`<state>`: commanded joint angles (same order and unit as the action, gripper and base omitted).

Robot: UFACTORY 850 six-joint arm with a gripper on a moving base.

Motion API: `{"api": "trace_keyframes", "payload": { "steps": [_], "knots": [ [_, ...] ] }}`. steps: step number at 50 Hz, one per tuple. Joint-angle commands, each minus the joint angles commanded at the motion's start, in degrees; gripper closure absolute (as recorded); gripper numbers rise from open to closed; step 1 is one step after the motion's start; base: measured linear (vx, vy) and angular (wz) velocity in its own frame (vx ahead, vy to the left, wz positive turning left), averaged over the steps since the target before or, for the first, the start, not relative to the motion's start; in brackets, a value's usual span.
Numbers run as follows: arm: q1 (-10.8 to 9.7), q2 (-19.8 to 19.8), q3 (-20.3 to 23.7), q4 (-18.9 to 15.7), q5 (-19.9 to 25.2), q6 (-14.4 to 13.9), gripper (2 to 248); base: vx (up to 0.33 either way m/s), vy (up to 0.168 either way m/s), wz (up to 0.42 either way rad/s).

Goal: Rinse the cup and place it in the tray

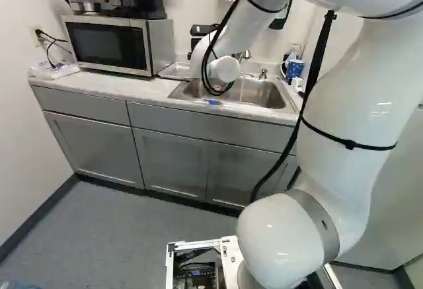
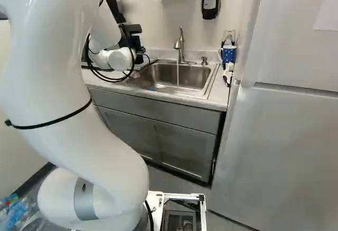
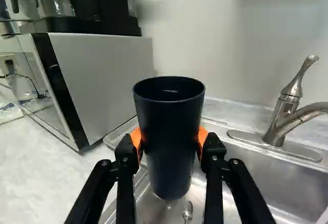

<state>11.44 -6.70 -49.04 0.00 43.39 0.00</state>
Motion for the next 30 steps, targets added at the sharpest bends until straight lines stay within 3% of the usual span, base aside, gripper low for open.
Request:
{"api": "trace_keyframes", "payload": {
  "steps": [9, 30],
  "knots": [
    [0.0, 0.0, 0.0, 0.0, 0.0, 2.8, 128, 0.000, 0.000, 0.000],
    [0.0, 0.0, 0.0, 0.0, 0.0, 15.1, 128, 0.000, 0.000, 0.000]
  ]
}}
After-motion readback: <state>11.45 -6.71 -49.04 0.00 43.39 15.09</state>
